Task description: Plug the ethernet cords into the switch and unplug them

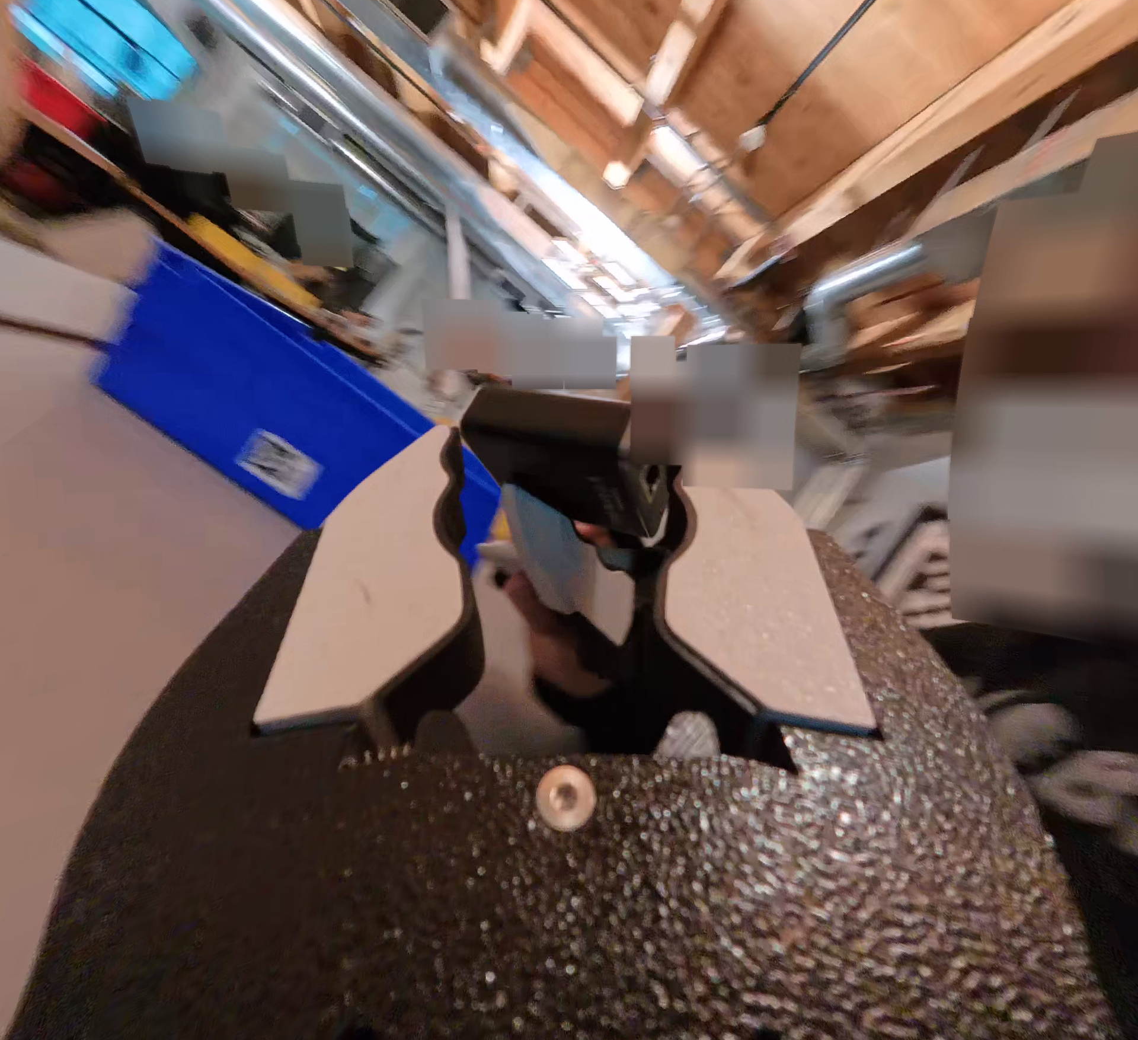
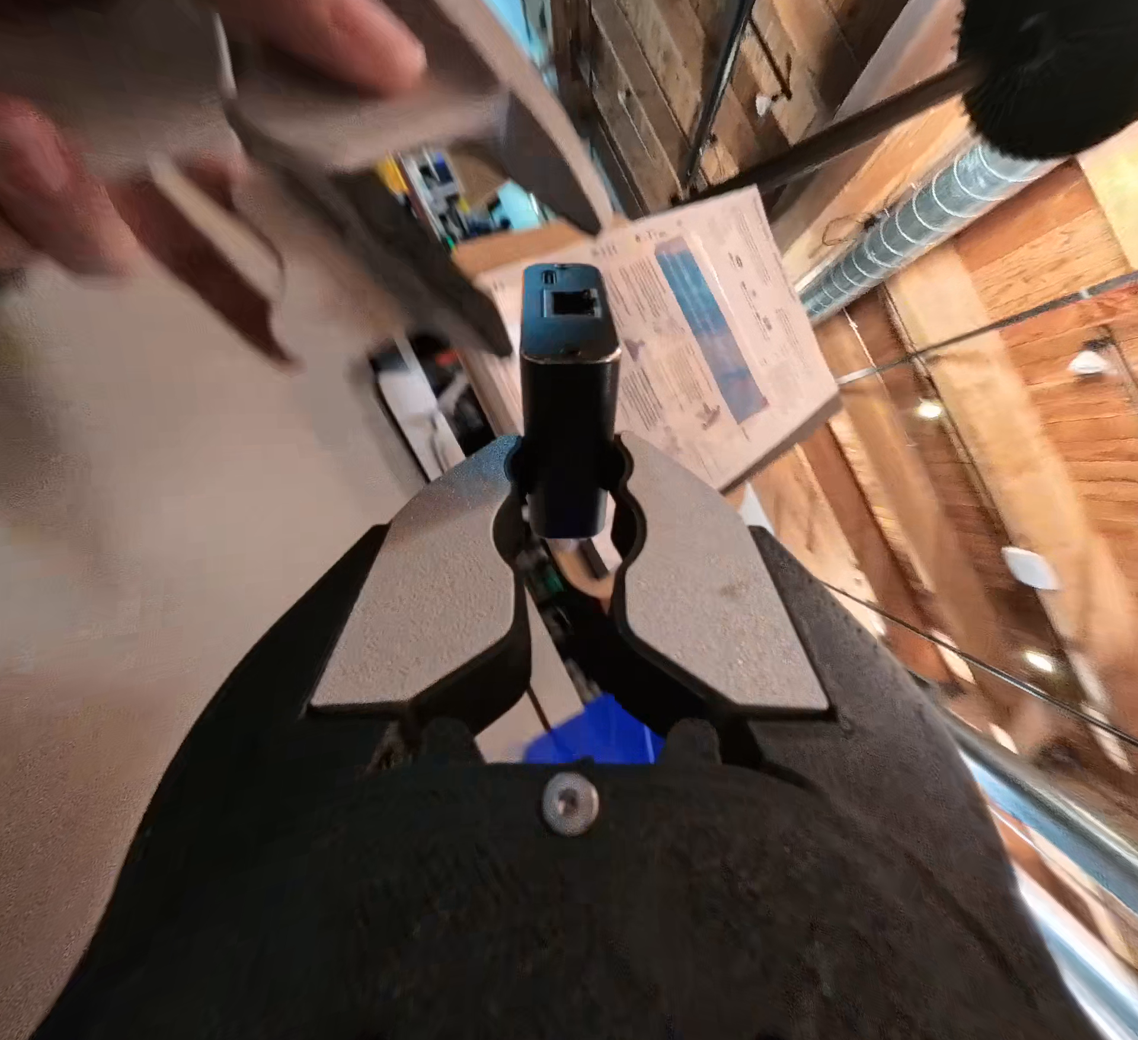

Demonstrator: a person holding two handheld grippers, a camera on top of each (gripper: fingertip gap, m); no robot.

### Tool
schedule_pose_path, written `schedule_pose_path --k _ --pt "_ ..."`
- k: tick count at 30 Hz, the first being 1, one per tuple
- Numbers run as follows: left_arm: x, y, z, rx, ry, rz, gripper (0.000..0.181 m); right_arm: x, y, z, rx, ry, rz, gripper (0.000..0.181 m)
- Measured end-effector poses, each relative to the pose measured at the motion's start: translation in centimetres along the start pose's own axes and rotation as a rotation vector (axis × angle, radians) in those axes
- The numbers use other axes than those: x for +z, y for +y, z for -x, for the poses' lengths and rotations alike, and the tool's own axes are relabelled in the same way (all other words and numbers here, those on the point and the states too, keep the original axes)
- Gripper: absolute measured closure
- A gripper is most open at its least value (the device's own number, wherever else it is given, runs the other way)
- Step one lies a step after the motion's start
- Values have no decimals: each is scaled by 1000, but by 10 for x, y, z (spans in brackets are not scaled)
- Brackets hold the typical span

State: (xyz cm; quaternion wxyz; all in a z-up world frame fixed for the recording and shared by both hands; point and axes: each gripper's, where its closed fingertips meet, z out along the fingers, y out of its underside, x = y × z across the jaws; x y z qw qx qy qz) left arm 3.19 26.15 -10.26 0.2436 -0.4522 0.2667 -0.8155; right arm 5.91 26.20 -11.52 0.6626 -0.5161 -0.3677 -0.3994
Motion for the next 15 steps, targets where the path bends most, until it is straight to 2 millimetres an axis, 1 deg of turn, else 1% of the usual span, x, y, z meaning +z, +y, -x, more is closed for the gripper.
schedule_pose_path --k 1,2,3,4,5,6,8,11,13,14,15 --pt "-5 -7 2 144 -82 1 119 1 7 -3 -35 18 38 158" --pt "-10 -12 2 307 -170 21 118 1 13 -6 -72 34 68 158" --pt "-13 -13 1 472 -248 71 115 2 19 -7 -108 42 103 158" --pt "-16 -12 3 611 -334 133 109 3 24 -7 -139 43 129 158" --pt "-17 -11 6 719 -420 182 99 3 25 -5 -168 39 138 158" --pt "-18 -10 11 798 -491 221 94 4 24 -2 -196 29 139 158" --pt "-15 0 16 864 -547 282 93 6 20 6 -238 7 136 158" --pt "-12 20 29 878 -600 394 96 7 11 17 -278 -21 115 158" --pt "-11 28 32 898 -612 433 111 7 7 21 -291 -33 107 158" --pt "-13 28 35 908 -642 436 119 7 9 24 -281 -49 112 158" --pt "-14 30 37 902 -641 453 119 6 10 27 -249 -75 97 159"
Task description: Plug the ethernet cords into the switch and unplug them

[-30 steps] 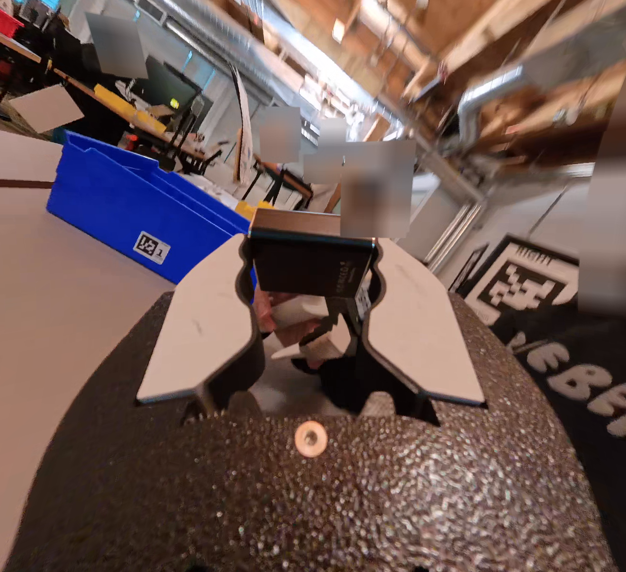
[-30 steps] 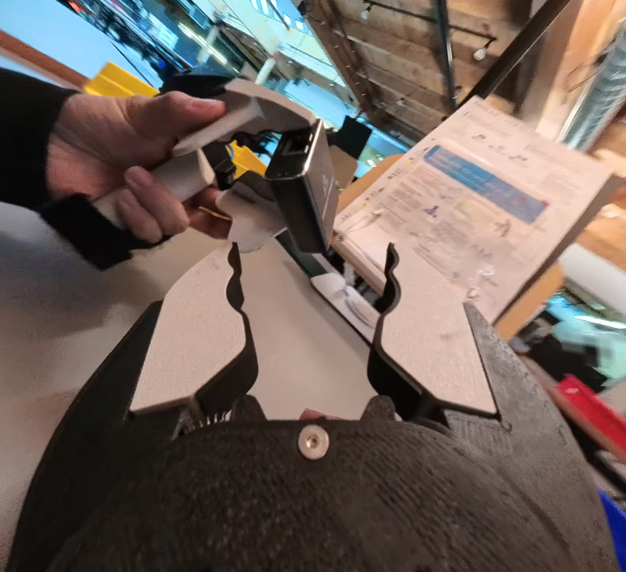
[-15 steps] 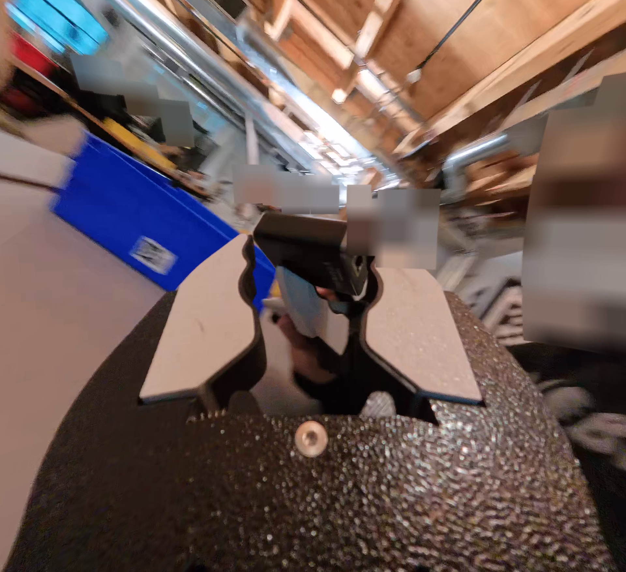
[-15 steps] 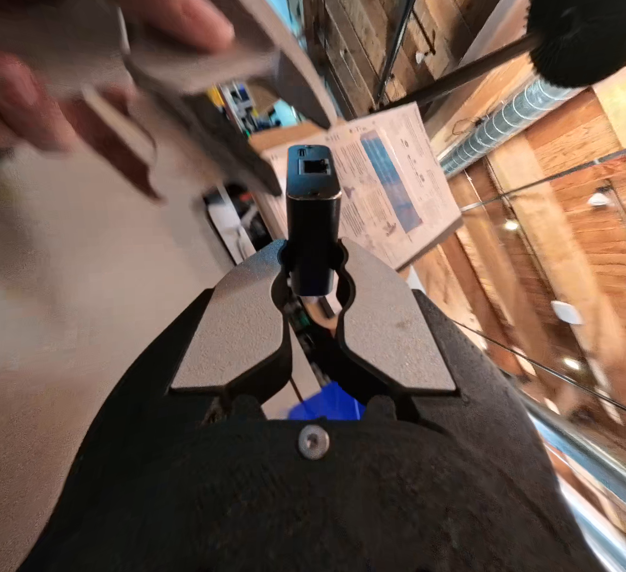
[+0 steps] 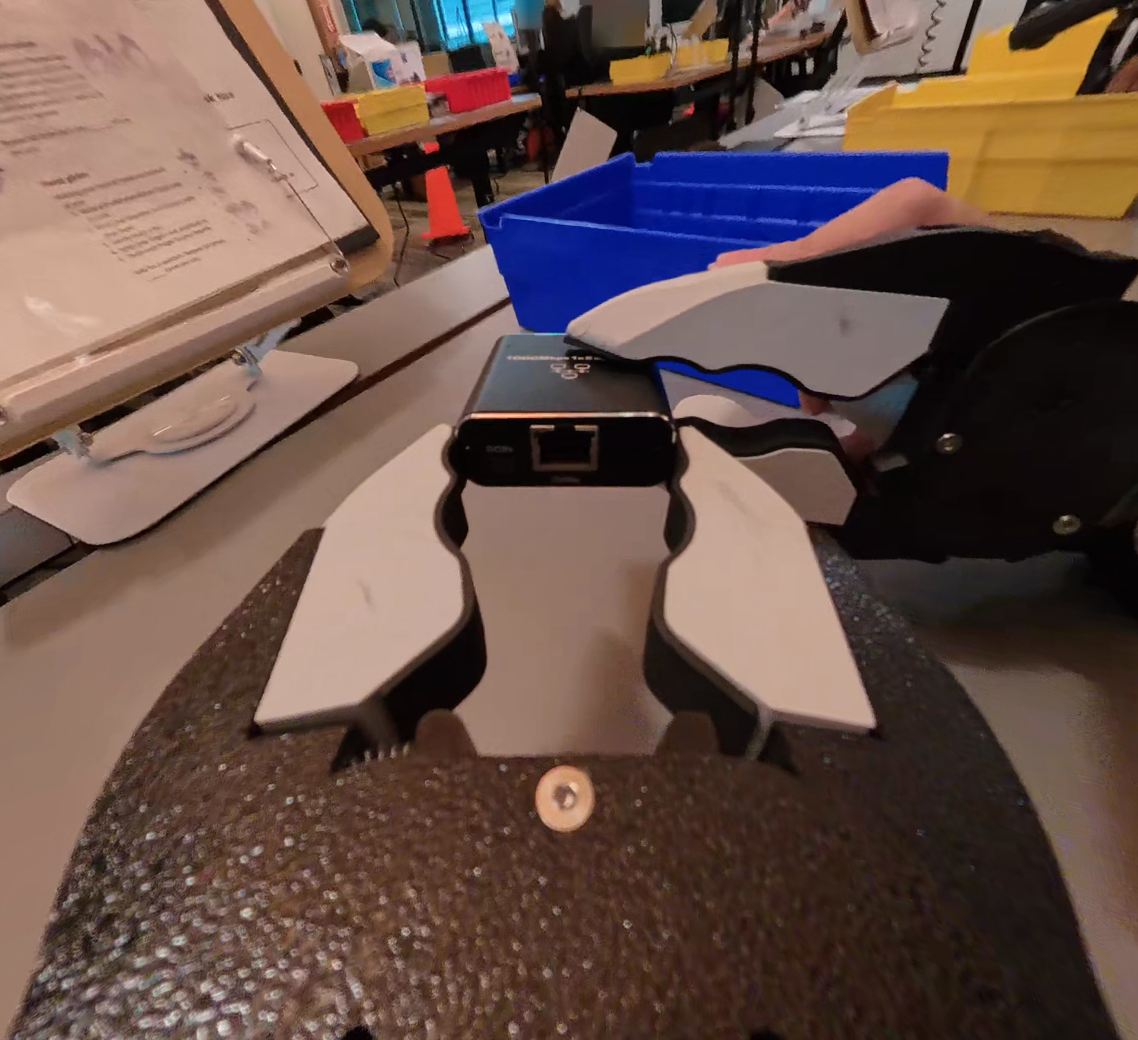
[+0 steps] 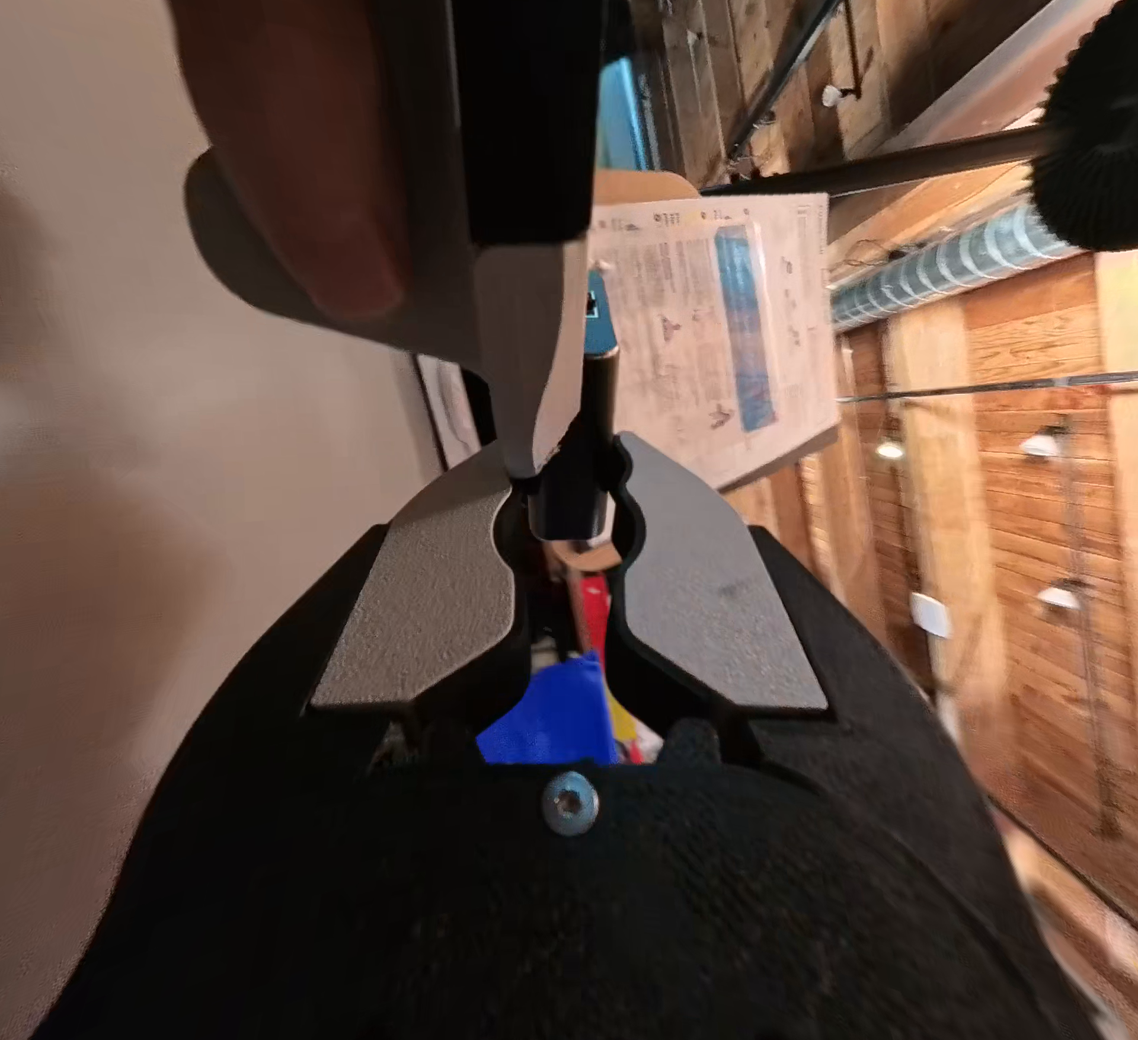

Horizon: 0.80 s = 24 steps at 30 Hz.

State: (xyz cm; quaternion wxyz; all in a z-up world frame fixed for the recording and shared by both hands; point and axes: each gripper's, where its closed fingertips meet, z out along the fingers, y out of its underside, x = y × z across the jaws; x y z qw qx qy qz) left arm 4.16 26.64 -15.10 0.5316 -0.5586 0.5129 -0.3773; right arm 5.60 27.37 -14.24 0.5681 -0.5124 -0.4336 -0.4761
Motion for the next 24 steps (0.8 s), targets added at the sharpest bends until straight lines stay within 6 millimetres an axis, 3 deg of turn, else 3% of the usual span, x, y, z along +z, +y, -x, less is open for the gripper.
schedule_pose_path --k 2,4,7,9,11,15,20,24 --pt "0 5 0 -55 63 31 120 -1 -5 9 139 -92 -91 158" --pt "-4 5 -2 -104 140 -14 120 -8 -14 1 481 -169 -238 124" --pt "-19 -15 -9 -172 308 -164 120 -25 -25 -3 1056 -448 -441 88" --pt "-31 -25 -23 -194 471 -218 120 -41 -36 -2 1226 -653 -564 99" --pt "-36 -21 -34 -154 548 -192 120 -53 -44 -2 1279 -757 -648 105" --pt "-36 -16 -49 -122 618 -173 120 -56 -48 -7 1281 -732 -699 106" --pt "-41 -17 -48 -131 648 -202 120 -59 -46 -13 1300 -723 -743 119" --pt "-40 -13 -49 -107 646 -197 120 -59 -45 -9 1276 -738 -719 119"
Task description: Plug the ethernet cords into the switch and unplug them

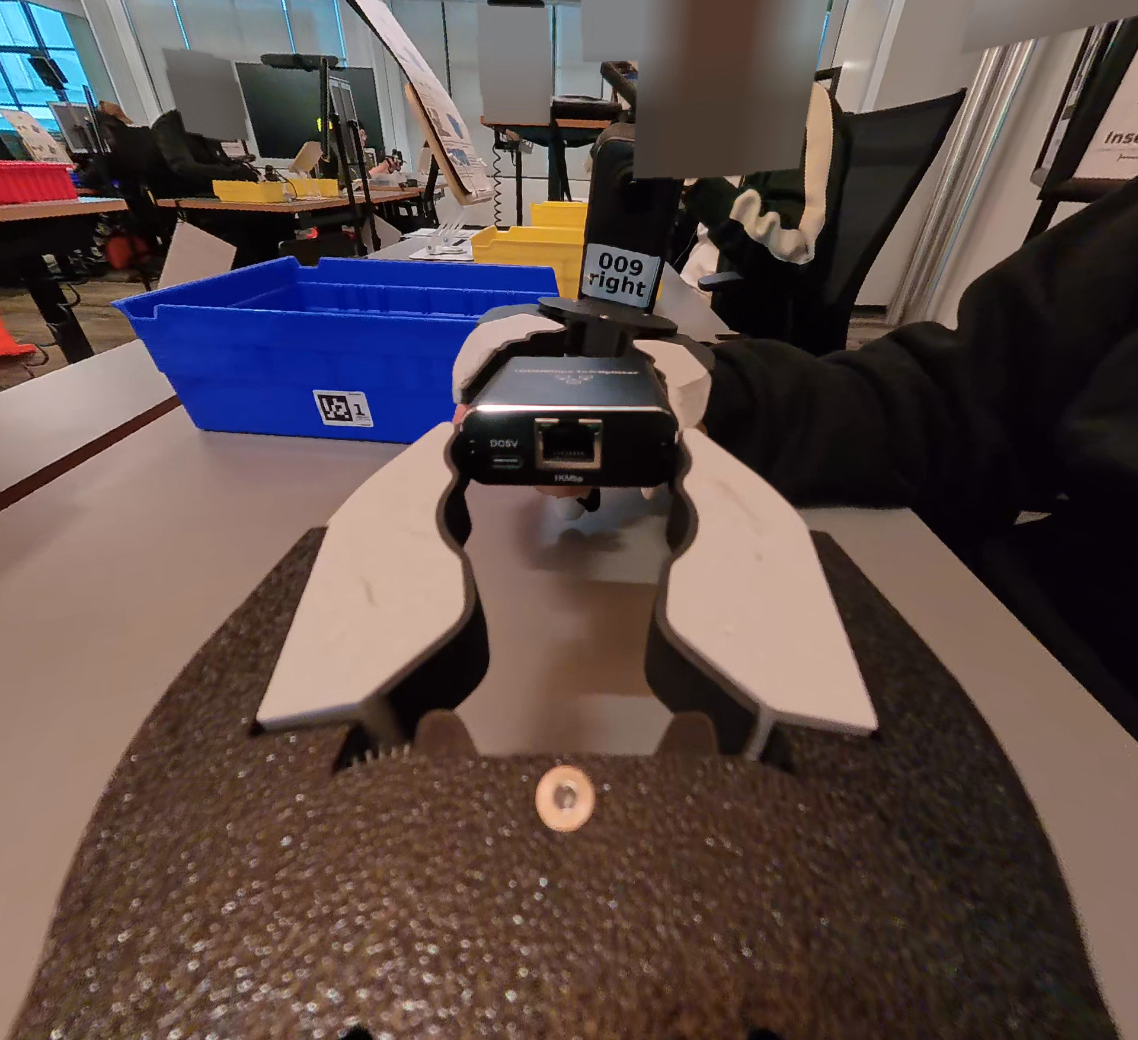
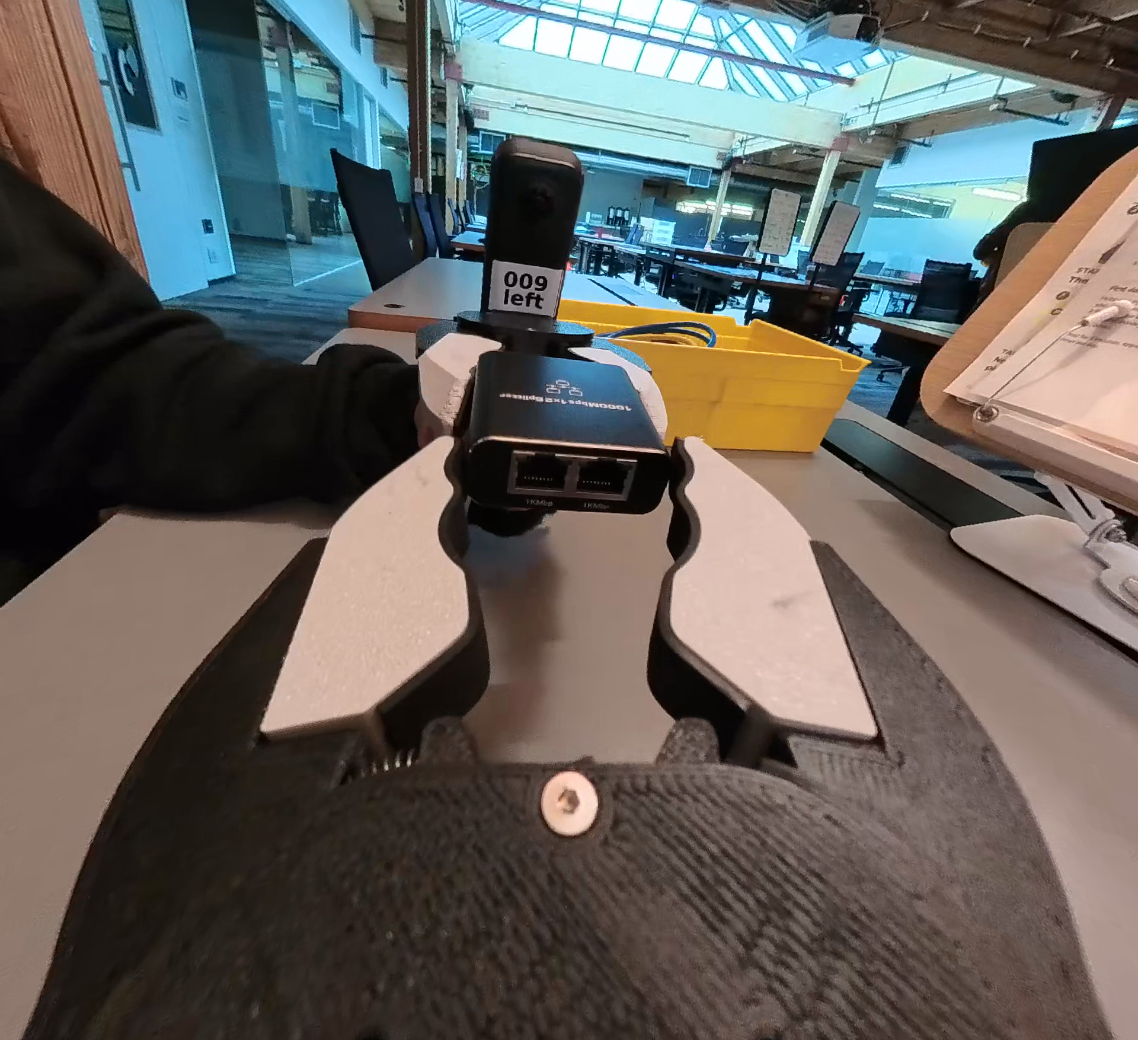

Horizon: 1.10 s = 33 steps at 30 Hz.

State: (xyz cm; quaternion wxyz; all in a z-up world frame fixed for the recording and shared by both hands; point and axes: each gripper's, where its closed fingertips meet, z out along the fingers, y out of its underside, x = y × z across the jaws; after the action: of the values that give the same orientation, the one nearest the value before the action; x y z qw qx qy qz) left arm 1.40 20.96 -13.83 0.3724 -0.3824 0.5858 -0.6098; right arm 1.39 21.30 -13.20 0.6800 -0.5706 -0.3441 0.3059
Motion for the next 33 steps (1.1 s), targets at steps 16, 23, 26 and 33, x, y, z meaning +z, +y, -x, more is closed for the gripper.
schedule_pose_path --k 16,23,26,33 --pt "-7 7 13 -638 82 -2 119 -2 16 -12 -388 148 225 120" --pt "1 16 8 -949 218 -50 153 3 22 -7 -356 126 226 120" --pt "3 13 6 -1089 283 -92 155 2 18 -3 -317 112 173 119" --pt "15 5 -5 -1067 247 -50 157 13 22 3 -282 101 164 103"
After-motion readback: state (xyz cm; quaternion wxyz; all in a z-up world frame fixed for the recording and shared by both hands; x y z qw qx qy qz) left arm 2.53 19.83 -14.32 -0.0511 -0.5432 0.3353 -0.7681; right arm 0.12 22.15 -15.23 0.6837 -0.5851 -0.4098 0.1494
